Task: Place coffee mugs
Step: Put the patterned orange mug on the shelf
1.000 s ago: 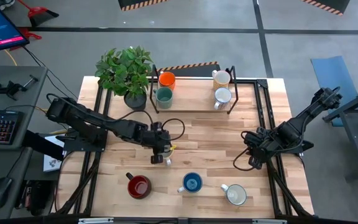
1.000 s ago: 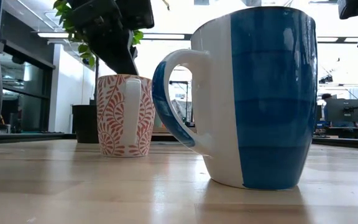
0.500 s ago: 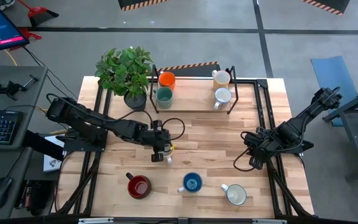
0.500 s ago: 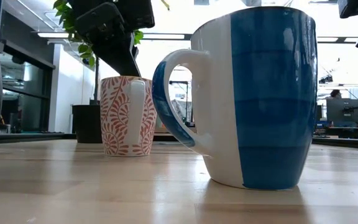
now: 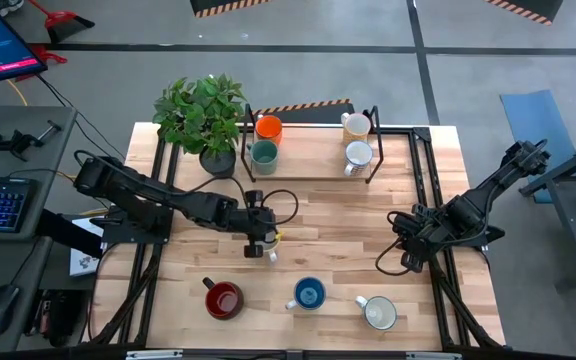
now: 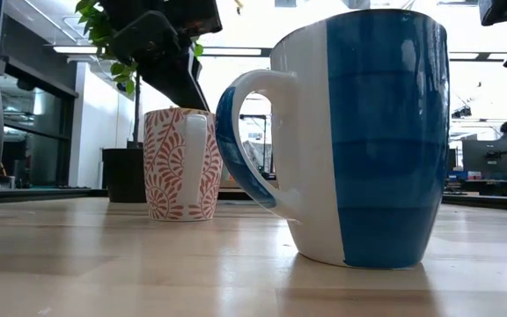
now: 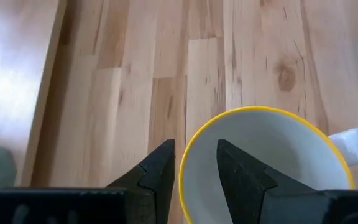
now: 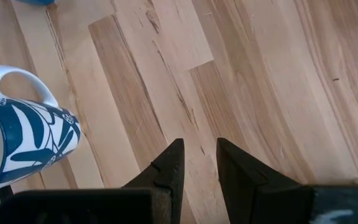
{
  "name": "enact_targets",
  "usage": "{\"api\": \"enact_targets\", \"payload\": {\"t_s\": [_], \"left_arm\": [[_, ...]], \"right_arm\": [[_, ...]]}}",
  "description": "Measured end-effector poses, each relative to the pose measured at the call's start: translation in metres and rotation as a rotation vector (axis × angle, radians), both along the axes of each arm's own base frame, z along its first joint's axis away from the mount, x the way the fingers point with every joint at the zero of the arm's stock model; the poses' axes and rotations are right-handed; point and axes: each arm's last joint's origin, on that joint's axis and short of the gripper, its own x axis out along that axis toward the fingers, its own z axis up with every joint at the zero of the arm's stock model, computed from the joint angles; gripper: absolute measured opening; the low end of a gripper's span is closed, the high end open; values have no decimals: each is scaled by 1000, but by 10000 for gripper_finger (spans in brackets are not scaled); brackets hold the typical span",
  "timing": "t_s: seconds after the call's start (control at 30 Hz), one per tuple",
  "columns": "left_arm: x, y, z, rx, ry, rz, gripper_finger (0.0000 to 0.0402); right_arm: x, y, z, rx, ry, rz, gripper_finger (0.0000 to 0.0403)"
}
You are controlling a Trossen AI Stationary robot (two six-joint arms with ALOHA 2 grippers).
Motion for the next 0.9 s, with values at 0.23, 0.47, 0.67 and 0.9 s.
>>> {"api": "enact_targets", "payload": {"t_s": [0.23, 0.47, 0.67, 0.9], "left_arm": [[0, 2, -1, -46, 19, -34, 110], [1, 10, -1, -39, 17, -2, 110], [0, 12, -6, -64, 62, -15, 110], [1, 11, -9, -62, 75, -15, 110]], "right_arm": [[0, 0, 0, 1, 1, -1, 73], [0, 0, 0, 4, 1, -7, 73], [0, 0, 0, 6, 2, -7, 73], [0, 0, 0, 6, 1, -7, 73]]}}
